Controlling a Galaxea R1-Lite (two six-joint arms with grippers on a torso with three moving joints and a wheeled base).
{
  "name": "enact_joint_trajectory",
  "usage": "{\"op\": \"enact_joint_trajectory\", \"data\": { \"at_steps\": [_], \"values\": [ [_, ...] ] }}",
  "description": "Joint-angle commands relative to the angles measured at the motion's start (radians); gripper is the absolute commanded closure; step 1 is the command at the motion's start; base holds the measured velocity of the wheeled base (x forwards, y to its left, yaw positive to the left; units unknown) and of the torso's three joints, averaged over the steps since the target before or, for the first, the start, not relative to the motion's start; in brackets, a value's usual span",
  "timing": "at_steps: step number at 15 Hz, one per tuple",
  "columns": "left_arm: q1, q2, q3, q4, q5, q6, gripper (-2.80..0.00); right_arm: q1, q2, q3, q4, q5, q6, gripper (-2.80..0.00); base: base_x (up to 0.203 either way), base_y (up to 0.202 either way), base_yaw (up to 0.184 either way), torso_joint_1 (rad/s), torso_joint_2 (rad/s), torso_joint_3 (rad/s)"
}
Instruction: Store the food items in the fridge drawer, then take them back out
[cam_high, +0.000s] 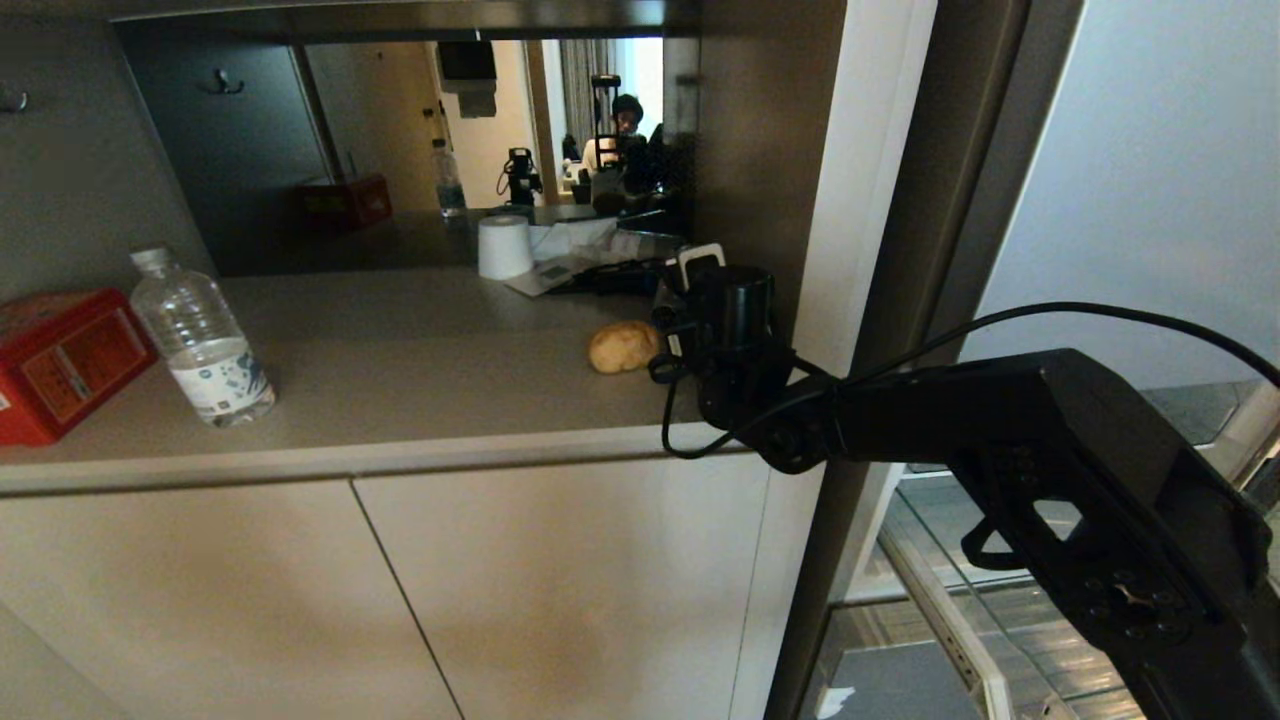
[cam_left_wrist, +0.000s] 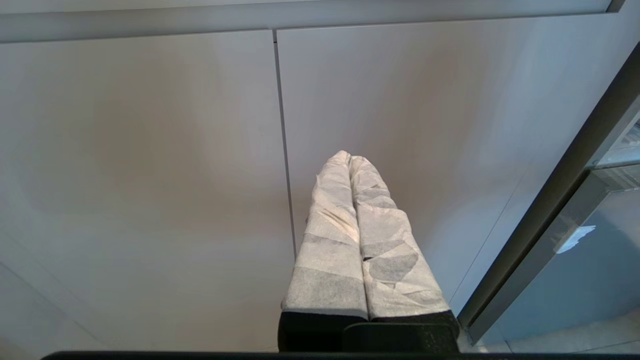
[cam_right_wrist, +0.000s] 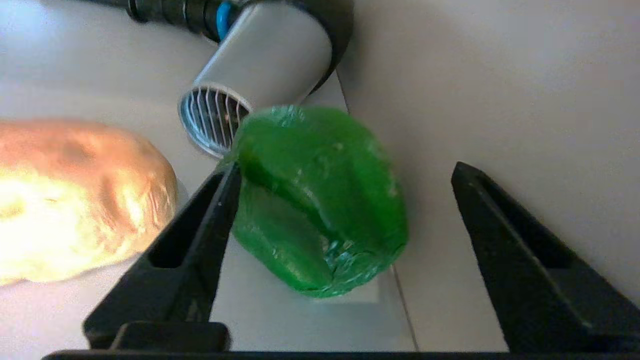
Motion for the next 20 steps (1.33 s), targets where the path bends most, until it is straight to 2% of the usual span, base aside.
{"op": "enact_joint_trajectory", "data": {
  "at_steps": [1, 10, 14, 17, 20],
  "values": [
    [0.0, 0.002, 0.0, 0.0, 0.001, -0.001, 0.0, -0.002, 0.012, 0.0, 0.002, -0.006, -0.002, -2.8, 0.0, 0.0, 0.0, 0.0, 0.0, 0.0],
    [0.0, 0.002, 0.0, 0.0, 0.001, -0.001, 0.0, -0.029, 0.026, 0.0, 0.051, -0.014, 0.001, -2.8, 0.0, 0.0, 0.0, 0.0, 0.0, 0.0],
    [0.0, 0.002, 0.0, 0.0, 0.001, -0.001, 0.0, -0.011, 0.019, 0.0, 0.105, -0.069, 0.008, -2.8, 0.0, 0.0, 0.0, 0.0, 0.0, 0.0],
    [0.0, 0.002, 0.0, 0.0, 0.001, -0.001, 0.0, 0.02, -0.015, 0.0, 0.19, -0.087, 0.086, -2.8, 0.0, 0.0, 0.0, 0.0, 0.0, 0.0],
    [0.0, 0.002, 0.0, 0.0, 0.001, 0.001, 0.0, 0.065, -0.089, 0.0, 0.354, -0.078, 0.245, -2.8, 0.0, 0.0, 0.0, 0.0, 0.0, 0.0]
  ]
}}
